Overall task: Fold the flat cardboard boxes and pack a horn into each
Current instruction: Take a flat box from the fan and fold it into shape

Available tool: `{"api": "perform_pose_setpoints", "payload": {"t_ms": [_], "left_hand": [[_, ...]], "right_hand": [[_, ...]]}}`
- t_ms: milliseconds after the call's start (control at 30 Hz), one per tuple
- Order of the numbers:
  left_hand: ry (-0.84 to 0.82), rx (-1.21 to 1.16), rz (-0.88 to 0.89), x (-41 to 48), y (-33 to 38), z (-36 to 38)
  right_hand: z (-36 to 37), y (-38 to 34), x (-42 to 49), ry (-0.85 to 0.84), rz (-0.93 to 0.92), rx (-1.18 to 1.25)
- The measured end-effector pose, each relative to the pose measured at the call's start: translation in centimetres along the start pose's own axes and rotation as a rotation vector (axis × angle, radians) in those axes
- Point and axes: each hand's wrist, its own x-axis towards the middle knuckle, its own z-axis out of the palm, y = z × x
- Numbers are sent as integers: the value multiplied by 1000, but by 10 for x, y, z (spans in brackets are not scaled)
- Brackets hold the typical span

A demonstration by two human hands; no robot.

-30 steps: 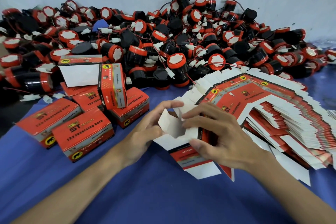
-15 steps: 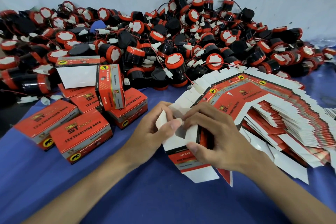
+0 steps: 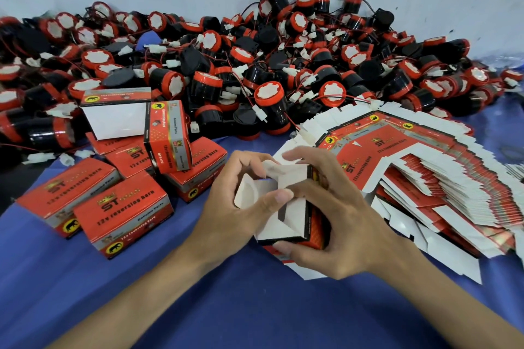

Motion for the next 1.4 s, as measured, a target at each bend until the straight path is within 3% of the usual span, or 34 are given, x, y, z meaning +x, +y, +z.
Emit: {"api": "perform_pose_setpoints", "payload": {"t_ms": [200, 367, 467, 633, 733, 900, 1133, 1400], "left_hand": [[41, 1, 27, -2, 1, 4], [80, 312, 149, 1, 2, 1], [78, 350, 196, 1, 2, 0], [-8, 271, 191, -3, 0, -1], [-82, 103, 69, -5, 1, 0], [-173, 33, -96, -9, 3, 8], [-257, 69, -135, -7, 7, 4], [-393, -209, -231, -15, 4, -4]], "right_hand": [[3, -3, 0, 30, -27, -21], [4, -4, 1, 13, -17, 12], [4, -3, 1, -2, -24, 25], [4, -2, 1, 27, -62, -11], [5, 0, 1, 52, -51, -8], [6, 4, 1, 81, -70, 2], [7, 4, 4, 56, -154, -15], [5, 2, 4, 14, -158, 69]]}}
